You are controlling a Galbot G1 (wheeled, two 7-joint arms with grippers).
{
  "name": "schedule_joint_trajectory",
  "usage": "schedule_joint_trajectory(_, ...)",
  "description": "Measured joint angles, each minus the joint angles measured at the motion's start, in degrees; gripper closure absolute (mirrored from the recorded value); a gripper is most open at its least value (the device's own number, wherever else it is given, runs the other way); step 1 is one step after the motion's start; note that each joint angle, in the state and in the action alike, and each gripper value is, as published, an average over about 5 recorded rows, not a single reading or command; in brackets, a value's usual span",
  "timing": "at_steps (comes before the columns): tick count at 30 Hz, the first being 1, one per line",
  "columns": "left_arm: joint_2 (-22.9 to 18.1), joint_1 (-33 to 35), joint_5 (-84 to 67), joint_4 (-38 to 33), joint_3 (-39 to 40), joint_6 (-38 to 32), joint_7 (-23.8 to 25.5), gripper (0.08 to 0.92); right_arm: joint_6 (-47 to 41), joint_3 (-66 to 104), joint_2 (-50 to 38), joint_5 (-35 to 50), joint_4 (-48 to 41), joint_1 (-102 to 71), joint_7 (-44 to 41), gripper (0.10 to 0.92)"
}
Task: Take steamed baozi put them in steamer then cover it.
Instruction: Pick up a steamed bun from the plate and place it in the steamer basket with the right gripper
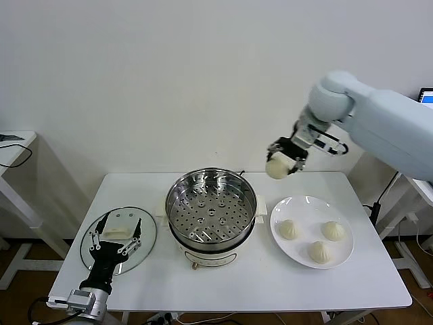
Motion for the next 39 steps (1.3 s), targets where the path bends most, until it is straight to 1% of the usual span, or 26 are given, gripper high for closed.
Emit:
schedule_joint_trajectory(9,0.3,-0.1,-0.2,0.1,-0.6,0.0,0.1,0.177,4.6,-2.1,10.4,-1.1,-4.2,0.2,0.8,0.321)
schedule_joint_trajectory(20,0.5,0.7,-0.2,-0.2,-1.2,-0.1,0.3,0.177,10.8,-0.4,19.5,-4.7,-14.8,-5.6,1.0,0.321)
schedule_joint_trajectory(30,0.5,0.9,-0.2,-0.2,-1.6,-0.3,0.5,0.177,15.4,2.0,24.8,-8.8,-24.4,-10.5,1.7,0.321)
schedule_joint_trajectory(39,0.6,0.8,-0.2,0.1,-1.5,-0.4,0.6,0.177,17.1,3.0,27.4,-11.3,-29.7,-13.2,2.5,0.321)
